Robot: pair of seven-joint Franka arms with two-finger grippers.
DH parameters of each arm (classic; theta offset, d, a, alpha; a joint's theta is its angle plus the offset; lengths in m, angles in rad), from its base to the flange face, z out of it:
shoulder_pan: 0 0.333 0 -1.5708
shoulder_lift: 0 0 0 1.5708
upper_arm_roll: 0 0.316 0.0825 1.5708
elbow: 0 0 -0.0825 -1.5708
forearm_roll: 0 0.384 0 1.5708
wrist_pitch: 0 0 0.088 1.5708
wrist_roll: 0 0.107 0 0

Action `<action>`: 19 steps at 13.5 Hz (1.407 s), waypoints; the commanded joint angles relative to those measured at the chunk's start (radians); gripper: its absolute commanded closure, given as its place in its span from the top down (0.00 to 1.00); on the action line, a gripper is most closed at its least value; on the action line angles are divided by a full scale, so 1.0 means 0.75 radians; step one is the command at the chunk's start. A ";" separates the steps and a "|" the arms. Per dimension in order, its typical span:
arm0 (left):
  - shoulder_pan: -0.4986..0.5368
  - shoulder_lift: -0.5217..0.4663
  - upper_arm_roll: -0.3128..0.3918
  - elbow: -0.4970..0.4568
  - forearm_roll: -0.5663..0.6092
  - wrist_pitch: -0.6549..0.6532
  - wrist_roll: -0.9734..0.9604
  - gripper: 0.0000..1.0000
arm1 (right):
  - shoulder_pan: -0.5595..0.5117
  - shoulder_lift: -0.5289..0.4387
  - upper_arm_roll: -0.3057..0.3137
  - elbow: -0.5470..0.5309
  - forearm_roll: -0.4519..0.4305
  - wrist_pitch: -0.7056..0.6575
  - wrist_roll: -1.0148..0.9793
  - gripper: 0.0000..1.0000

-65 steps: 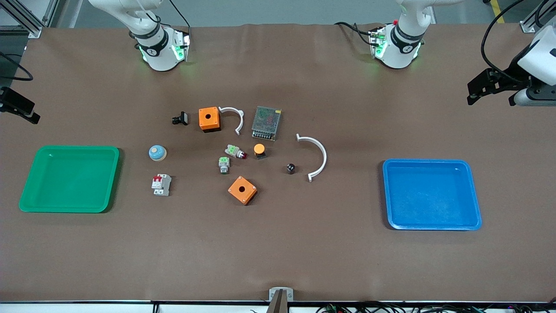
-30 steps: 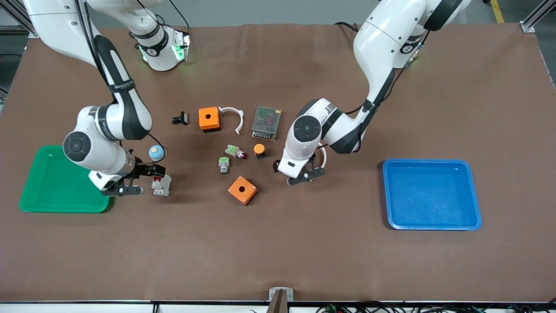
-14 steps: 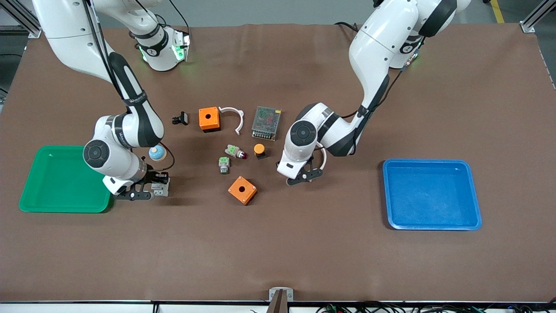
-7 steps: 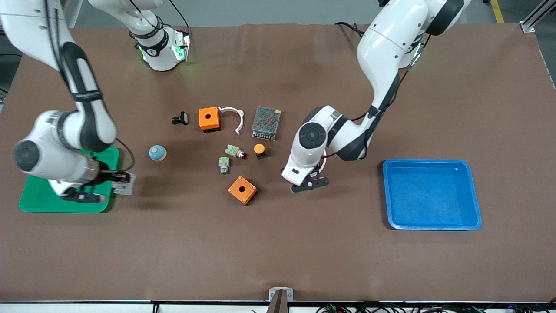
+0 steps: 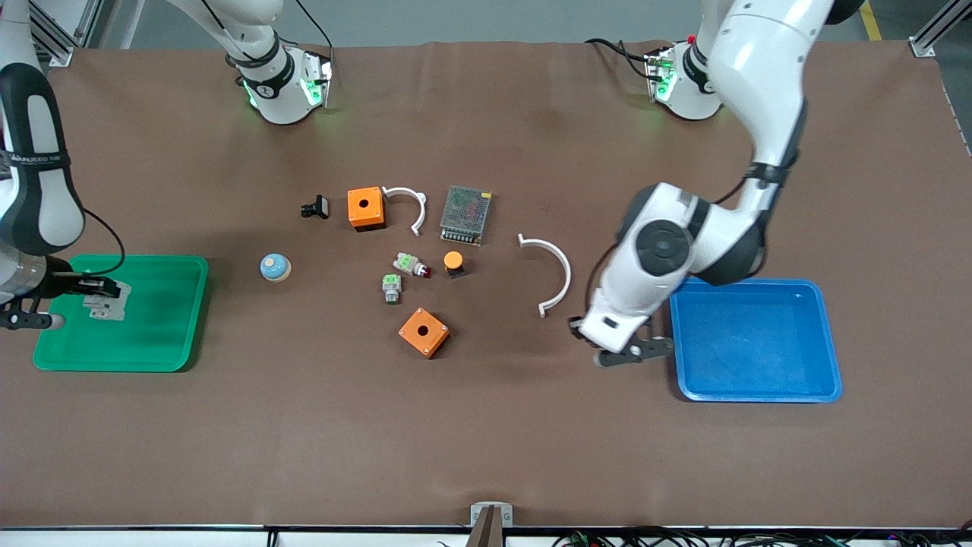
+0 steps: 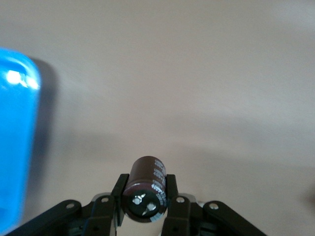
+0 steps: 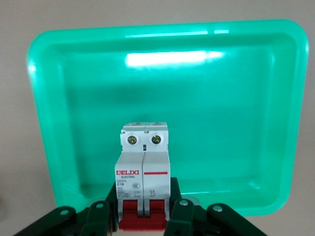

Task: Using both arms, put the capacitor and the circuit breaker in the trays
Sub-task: 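Carry the breaker to the green tray while the left gripper carries the capacitor, then lower and release the breaker in the green tray with the right gripper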

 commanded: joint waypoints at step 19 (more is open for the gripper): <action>0.681 0.088 -0.008 -0.172 0.018 0.034 1.339 0.10 | -0.034 -0.055 0.035 0.039 -0.021 -0.036 -0.094 1.00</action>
